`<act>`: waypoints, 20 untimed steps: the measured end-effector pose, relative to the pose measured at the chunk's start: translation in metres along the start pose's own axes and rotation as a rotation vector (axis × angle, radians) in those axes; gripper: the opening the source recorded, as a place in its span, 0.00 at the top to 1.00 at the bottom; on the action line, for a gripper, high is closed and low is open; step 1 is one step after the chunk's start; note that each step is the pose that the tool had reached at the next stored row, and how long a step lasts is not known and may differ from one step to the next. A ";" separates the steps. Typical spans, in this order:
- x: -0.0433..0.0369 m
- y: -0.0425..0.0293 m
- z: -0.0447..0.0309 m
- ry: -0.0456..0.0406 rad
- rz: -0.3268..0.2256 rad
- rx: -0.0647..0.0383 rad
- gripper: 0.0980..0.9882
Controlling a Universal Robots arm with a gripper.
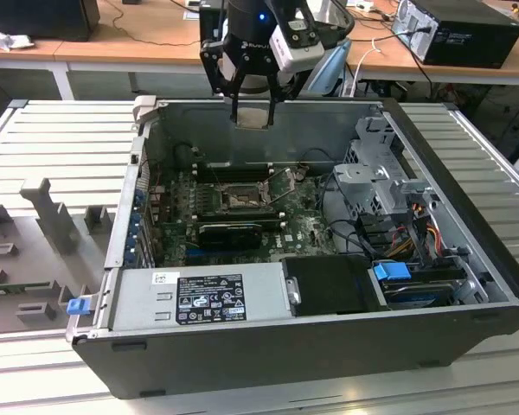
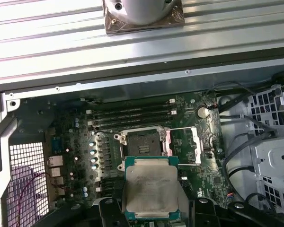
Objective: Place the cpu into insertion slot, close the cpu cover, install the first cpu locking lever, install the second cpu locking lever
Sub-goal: 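Place the cpu into insertion slot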
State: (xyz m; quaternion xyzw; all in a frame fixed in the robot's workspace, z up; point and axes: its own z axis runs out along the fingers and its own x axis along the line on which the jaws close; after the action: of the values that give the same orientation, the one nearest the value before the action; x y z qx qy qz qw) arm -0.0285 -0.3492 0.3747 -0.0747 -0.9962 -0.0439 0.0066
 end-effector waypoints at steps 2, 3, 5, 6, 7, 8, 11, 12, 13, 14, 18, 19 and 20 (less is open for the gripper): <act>0.0000 0.0001 0.0002 -0.0031 0.035 -0.001 0.52; 0.0000 0.0001 0.0003 -0.0043 0.049 -0.001 0.52; 0.0000 0.0000 0.0004 -0.0076 0.087 -0.002 0.52; 0.0000 0.0000 0.0003 -0.0086 0.099 -0.002 0.52; 0.0000 0.0000 0.0003 -0.0095 0.109 -0.002 0.52; 0.0000 0.0000 0.0004 -0.0103 0.119 -0.002 0.52; 0.0000 0.0000 0.0003 -0.0119 0.137 -0.002 0.52; 0.0000 0.0000 0.0003 -0.0123 0.141 -0.003 0.52; 0.0000 0.0000 0.0004 -0.0128 0.147 -0.003 0.52; 0.0000 0.0000 0.0004 -0.0133 0.152 -0.003 0.52; 0.0000 0.0000 0.0004 -0.0159 0.183 -0.003 0.52; 0.0000 0.0000 0.0004 -0.0162 0.186 -0.003 0.52; 0.0000 0.0000 0.0004 -0.0166 0.190 -0.004 0.52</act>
State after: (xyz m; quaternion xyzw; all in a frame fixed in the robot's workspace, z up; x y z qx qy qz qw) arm -0.0285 -0.3491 0.3744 -0.1695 -0.9845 -0.0442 0.0024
